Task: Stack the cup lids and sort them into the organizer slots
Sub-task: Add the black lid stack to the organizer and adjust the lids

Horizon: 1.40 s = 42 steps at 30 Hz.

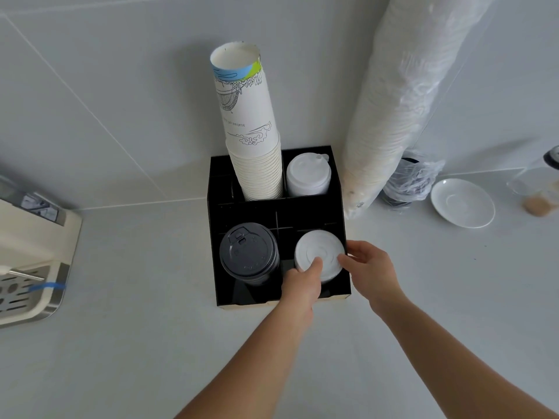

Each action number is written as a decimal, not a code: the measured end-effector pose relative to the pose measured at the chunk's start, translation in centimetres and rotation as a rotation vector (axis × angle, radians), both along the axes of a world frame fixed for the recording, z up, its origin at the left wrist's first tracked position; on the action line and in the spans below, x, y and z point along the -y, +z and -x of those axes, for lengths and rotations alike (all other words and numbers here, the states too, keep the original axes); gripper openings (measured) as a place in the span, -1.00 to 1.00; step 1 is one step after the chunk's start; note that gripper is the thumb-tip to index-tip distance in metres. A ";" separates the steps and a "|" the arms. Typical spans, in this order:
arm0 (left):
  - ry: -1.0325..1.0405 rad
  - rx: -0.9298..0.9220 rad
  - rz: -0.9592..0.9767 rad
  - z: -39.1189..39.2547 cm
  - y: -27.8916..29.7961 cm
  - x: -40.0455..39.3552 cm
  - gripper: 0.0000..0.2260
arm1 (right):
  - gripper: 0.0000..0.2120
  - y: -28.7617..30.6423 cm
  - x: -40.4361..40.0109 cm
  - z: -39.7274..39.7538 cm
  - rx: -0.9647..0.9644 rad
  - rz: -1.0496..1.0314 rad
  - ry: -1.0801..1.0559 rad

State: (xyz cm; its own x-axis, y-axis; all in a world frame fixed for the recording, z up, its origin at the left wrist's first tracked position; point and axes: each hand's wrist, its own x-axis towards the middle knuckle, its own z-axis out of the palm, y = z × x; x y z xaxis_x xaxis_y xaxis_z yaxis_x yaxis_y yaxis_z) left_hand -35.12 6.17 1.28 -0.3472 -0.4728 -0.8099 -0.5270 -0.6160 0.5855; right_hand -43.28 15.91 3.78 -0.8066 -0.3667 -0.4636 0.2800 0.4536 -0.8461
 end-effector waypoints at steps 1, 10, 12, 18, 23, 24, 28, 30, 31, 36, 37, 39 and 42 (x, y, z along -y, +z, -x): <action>-0.015 0.010 -0.001 0.0 0.2 -0.1 -0.45 | -0.74 0.0 0.1 0.1 0.002 -0.002 -0.002; -0.072 -0.056 0.012 -1.6 2.5 0.0 -0.20 | -0.73 1.2 -0.3 0.8 -0.047 -0.004 0.090; -0.091 -0.059 0.035 -2.9 3.3 -0.2 -0.16 | -0.71 1.9 -0.2 1.0 -0.108 0.002 0.125; -0.190 -0.214 0.259 -4.2 7.4 -1.0 -0.58 | -0.69 4.4 1.8 2.7 -0.264 -0.029 0.210; -0.289 -0.256 0.666 0.4 11.9 1.2 -0.71 | -0.54 6.1 4.1 4.3 -0.408 -0.134 0.270; -0.356 -0.230 0.761 1.7 12.5 2.0 -0.70 | -0.54 6.4 4.4 4.6 -0.449 -0.150 0.297; -0.786 -0.034 1.166 6.0 13.6 5.6 -0.85 | -0.63 6.3 5.9 5.6 -0.640 -0.181 0.463; -0.978 0.077 1.287 7.4 13.4 7.0 -0.86 | -0.50 6.0 6.4 6.4 -0.695 -0.252 0.565; -1.057 0.141 1.306 7.7 13.0 7.7 -0.80 | -0.45 6.0 6.7 6.7 -0.699 -0.270 0.597; -1.263 0.324 1.328 7.8 11.1 10.0 -0.66 | -0.38 5.5 7.6 7.6 -0.702 -0.322 0.680; -1.264 0.316 1.326 7.8 11.0 10.2 -0.66 | -0.38 5.4 7.7 7.6 -0.706 -0.331 0.682; -1.253 0.293 1.321 7.8 10.9 10.4 -0.70 | -0.41 5.3 7.7 7.6 -0.734 -0.348 0.680; -1.248 0.281 1.334 7.8 10.8 10.5 -0.72 | -0.44 5.0 7.9 7.7 -0.807 -0.385 0.683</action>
